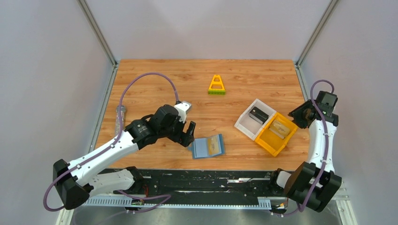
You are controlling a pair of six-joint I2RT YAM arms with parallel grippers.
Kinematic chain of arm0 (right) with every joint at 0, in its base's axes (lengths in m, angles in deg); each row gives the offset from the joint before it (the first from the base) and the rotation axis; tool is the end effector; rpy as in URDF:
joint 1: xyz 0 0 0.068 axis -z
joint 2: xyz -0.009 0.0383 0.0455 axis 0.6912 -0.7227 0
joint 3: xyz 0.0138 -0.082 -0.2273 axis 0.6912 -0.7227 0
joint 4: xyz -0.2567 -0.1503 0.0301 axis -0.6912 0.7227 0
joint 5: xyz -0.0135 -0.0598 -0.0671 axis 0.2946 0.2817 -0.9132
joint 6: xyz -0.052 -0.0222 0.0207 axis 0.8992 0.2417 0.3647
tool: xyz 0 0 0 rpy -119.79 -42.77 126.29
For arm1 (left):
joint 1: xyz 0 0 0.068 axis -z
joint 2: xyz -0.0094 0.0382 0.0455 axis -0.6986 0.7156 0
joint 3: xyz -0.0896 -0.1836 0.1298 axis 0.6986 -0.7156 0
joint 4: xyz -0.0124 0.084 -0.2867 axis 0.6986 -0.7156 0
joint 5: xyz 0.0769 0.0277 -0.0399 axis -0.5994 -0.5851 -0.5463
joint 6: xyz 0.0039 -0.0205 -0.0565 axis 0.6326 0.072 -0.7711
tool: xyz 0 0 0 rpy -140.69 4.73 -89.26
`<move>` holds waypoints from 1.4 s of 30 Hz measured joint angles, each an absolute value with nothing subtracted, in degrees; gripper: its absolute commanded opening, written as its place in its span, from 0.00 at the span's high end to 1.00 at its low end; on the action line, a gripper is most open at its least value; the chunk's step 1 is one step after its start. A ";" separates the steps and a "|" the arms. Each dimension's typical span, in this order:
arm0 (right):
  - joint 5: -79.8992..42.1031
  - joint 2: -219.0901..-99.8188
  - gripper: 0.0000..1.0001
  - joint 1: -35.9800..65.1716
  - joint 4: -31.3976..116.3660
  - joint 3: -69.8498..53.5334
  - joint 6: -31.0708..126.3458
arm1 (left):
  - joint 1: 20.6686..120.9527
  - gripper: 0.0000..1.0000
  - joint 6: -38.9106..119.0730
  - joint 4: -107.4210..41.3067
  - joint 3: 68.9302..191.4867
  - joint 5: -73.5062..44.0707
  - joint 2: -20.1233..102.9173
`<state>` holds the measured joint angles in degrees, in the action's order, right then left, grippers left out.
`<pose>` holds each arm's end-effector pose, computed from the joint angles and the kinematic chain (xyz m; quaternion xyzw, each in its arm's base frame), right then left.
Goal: Take the credit cards out of the card holder
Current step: Remove the credit card from the card holder.
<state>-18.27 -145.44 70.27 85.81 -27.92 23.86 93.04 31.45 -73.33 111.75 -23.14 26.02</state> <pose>0.2605 -0.1230 0.2338 0.4361 0.8460 0.0793 0.2964 0.1836 -0.2091 0.2597 0.2267 0.8939 -0.2179 0.3196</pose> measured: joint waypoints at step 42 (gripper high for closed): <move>-21.02 -150.91 0.71 1.00 61.42 -44.81 9.28 | 91.45 0.22 10.41 -40.88 93.59 -7.10 33.45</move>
<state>-21.02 -150.91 1.00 61.42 -44.81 9.28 91.45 10.41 -40.88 93.59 -7.10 33.45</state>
